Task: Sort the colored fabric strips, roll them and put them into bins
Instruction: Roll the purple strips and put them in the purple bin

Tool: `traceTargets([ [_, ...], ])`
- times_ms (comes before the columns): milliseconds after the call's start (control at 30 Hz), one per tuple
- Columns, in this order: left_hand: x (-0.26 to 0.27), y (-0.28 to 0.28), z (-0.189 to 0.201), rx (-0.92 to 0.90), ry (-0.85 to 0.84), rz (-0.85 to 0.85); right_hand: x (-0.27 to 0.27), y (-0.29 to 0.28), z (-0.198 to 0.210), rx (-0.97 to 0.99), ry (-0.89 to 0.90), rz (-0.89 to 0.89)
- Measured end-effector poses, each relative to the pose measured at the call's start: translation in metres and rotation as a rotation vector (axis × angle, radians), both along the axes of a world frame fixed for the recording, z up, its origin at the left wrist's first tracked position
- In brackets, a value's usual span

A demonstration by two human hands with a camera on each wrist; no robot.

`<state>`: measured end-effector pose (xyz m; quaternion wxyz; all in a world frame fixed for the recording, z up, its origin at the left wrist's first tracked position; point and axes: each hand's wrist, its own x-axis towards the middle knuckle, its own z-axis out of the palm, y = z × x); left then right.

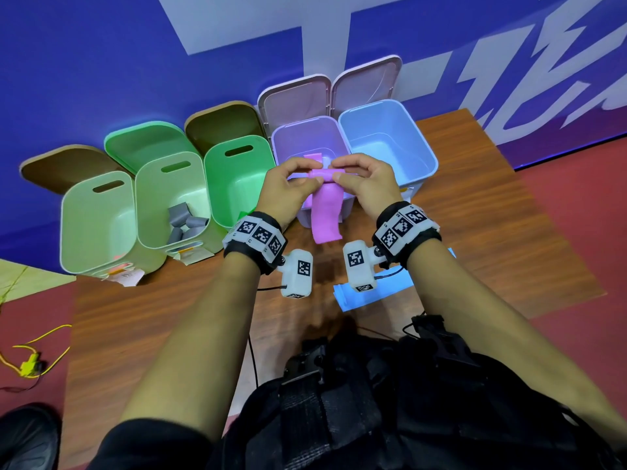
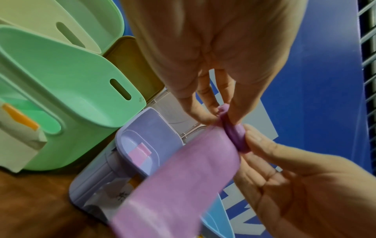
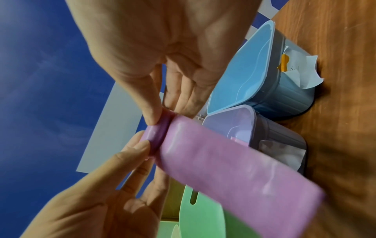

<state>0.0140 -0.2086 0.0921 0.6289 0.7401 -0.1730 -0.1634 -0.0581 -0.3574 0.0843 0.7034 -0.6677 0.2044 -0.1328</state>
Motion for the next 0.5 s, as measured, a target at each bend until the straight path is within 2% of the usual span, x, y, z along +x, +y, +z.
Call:
traceTargets([
  [233,0.0013,0.0001,-0.0069,0.010,0.094,-0.017,0.0034,-0.0009,0.0062,-0.021,-0.032,0.011],
  [500,0.0018,-0.0010,-0.0055,0.017,-0.033,-0.018,0.0055,0.0007,0.0055,0.026,-0.008,0.046],
])
